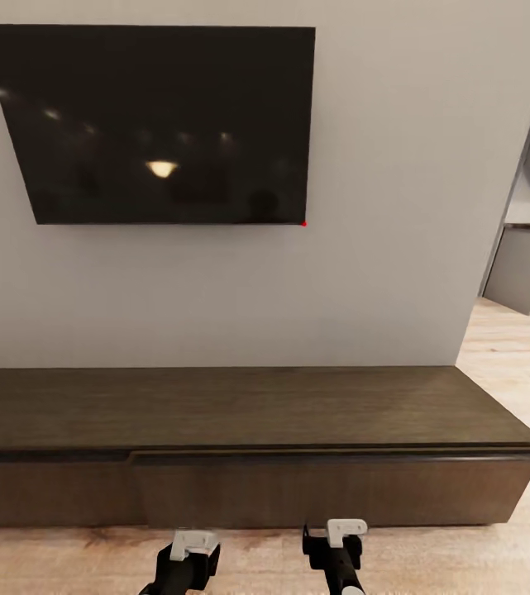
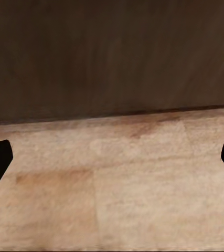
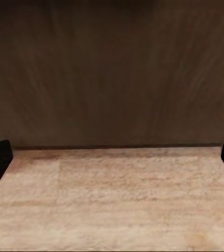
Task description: Place each of the two pumpkins and all three candles from the living room inside a cabinet in the living room (use any cabinet), then make sure every cabinet is closed, and position the cauldron so it is next to a table in the living room.
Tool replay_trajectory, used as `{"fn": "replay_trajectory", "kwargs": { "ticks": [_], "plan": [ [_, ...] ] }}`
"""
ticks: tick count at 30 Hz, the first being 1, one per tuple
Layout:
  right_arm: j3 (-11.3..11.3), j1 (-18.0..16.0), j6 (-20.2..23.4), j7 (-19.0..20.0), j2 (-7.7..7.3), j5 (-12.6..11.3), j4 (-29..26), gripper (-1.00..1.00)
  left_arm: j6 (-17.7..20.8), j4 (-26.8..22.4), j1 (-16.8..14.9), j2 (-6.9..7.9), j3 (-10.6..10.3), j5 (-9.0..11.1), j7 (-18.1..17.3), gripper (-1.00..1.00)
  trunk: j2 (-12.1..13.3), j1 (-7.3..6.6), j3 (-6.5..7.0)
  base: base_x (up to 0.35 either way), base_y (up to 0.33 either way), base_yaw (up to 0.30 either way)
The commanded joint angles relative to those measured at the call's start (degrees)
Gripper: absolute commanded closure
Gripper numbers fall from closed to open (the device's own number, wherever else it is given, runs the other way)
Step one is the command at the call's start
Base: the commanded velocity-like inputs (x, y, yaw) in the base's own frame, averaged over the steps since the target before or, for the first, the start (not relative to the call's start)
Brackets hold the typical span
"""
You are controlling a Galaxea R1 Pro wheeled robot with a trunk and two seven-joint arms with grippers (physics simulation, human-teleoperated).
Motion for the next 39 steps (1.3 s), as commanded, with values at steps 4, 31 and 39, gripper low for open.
{"fn": "replay_trajectory", "kwargs": {
  "ticks": [4, 31, 39],
  "plan": [
    [0.44, -0.05, -0.13, -0.27, -0.01, -0.56, 0.00, -1.00, 0.16, -0.07, -0.02, 0.03, -0.19, 0.61, 0.14, -1.00, -0.03, -0.03, -0.06, -0.103, 0.046, 0.000],
    [0.50, 0.39, 3.10, -0.35, 0.16, -5.04, -0.28, -1.00, 12.40, 0.15, -0.05, 0.05, 0.07, 0.31, -0.25, -1.00, 0.15, -0.37, 2.82, -0.004, 0.002, 0.000],
    [0.53, 0.39, 5.51, -0.29, 0.08, -5.50, -0.46, -1.00, 12.72, 0.20, -0.10, 0.04, 0.07, 0.19, -0.24, -1.00, 1.86, -1.38, 4.42, -0.025, 0.000, 0.000]
  ]
}}
